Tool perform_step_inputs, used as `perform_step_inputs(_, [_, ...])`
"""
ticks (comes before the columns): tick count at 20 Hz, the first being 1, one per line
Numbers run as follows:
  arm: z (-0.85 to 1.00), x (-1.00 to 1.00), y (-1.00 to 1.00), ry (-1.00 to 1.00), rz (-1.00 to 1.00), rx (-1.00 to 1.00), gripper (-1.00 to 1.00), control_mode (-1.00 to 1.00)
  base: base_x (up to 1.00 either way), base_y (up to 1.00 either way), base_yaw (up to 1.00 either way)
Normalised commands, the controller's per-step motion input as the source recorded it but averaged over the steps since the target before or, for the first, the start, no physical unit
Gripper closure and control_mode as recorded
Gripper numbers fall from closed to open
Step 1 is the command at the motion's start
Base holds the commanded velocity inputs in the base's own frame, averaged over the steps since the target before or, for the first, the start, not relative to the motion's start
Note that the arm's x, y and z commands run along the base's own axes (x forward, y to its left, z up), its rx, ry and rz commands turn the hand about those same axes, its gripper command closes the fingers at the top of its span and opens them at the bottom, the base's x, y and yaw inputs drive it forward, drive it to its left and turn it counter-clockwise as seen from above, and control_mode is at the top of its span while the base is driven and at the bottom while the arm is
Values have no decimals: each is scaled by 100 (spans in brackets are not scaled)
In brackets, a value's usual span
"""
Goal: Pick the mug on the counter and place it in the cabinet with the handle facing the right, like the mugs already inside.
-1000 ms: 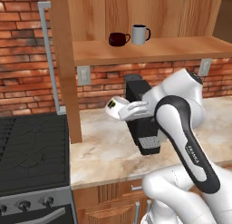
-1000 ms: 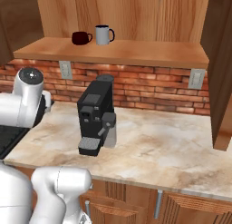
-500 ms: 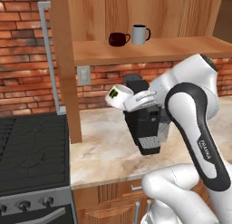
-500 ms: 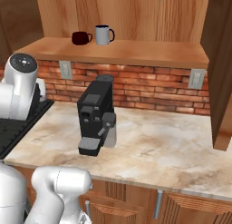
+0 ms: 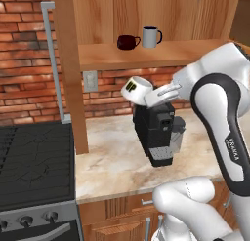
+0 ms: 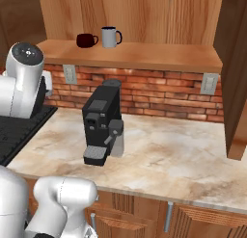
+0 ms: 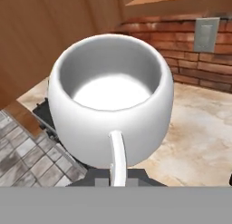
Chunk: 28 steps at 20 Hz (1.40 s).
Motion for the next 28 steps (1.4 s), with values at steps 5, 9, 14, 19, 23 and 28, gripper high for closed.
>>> perform_step_inputs(5, [37, 0, -21, -2, 0, 0, 100, -100, 0, 0, 0])
perform_step_inputs(9, [40, 2, -11, 0, 0, 0, 100, -100, 0, 0, 0])
perform_step_inputs(14, [27, 8, -13, 0, 0, 0, 100, -100, 0, 0, 0])
perform_step_inputs(19, [5, 22, -17, 0, 0, 2, 100, -100, 0, 0, 0])
perform_step_inputs(23, [0, 34, -23, 0, 0, 1, 100, -100, 0, 0, 0])
perform_step_inputs(28, [0, 40, -16, 0, 0, 1, 100, -100, 0, 0, 0])
